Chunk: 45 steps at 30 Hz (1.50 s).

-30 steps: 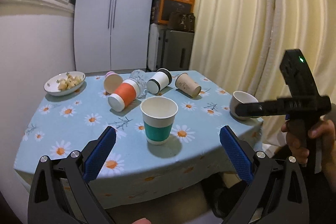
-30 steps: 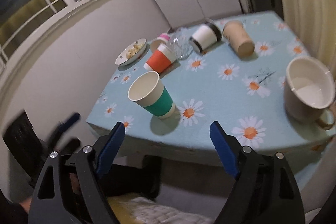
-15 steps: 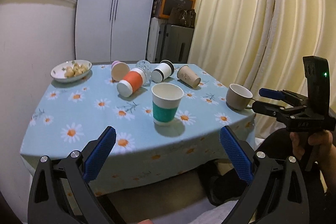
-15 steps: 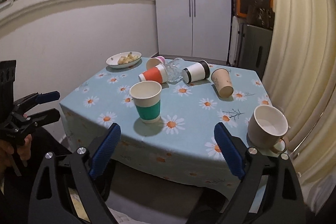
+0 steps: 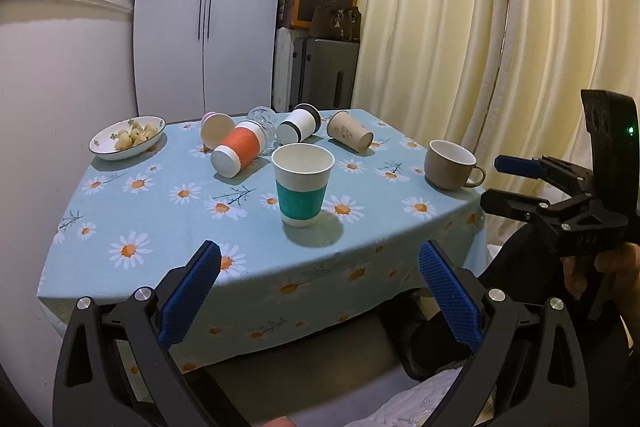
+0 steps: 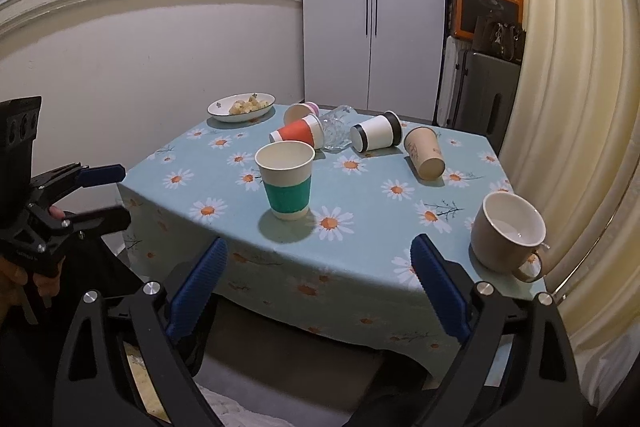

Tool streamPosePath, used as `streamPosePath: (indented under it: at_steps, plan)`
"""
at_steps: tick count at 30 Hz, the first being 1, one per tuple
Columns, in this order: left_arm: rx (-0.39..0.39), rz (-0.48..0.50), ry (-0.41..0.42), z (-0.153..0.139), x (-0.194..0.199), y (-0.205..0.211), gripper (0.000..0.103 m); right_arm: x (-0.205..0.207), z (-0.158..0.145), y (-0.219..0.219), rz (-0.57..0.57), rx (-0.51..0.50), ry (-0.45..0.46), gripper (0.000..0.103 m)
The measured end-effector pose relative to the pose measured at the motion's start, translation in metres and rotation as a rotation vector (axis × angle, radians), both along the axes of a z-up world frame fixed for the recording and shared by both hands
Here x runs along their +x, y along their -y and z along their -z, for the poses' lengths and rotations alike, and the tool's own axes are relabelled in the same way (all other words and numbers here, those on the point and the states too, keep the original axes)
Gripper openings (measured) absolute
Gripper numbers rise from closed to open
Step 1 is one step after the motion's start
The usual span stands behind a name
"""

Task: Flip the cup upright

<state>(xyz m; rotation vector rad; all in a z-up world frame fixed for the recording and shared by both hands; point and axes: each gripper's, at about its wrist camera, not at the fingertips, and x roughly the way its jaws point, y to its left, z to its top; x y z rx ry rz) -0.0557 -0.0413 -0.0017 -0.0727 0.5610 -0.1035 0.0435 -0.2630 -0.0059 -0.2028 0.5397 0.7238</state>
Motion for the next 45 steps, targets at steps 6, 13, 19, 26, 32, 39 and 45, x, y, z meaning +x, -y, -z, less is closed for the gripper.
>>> streamPosePath:
  at_steps: [6, 13, 19, 26, 32, 39, 45]
  plan:
    - [0.029, -0.011, -0.002, 0.001, 0.0, 0.004, 0.097, 0.001, 0.004, -0.003, 0.01, -0.028, 0.006, 0.092]
    - [0.021, -0.041, -0.006, 0.001, 0.001, -0.001, 0.097, 0.003, 0.004, 0.003, 0.045, -0.018, -0.001, 0.092]
    - [0.012, -0.056, -0.007, 0.001, 0.001, -0.004, 0.097, 0.003, 0.004, 0.002, 0.06, -0.035, 0.008, 0.092]
    - [0.008, -0.07, -0.009, 0.002, 0.002, -0.004, 0.097, 0.004, 0.005, 0.001, 0.067, -0.041, 0.012, 0.092]
    - [0.008, -0.073, -0.012, 0.002, 0.003, -0.004, 0.097, 0.007, 0.006, 0.003, 0.081, -0.038, -0.004, 0.092]
    - [0.001, -0.078, -0.012, 0.001, 0.003, -0.007, 0.097, 0.009, 0.006, 0.004, 0.086, -0.034, -0.01, 0.092]
    - [0.002, -0.077, -0.014, 0.001, 0.002, -0.007, 0.097, 0.009, 0.006, 0.004, 0.086, -0.036, -0.011, 0.092]
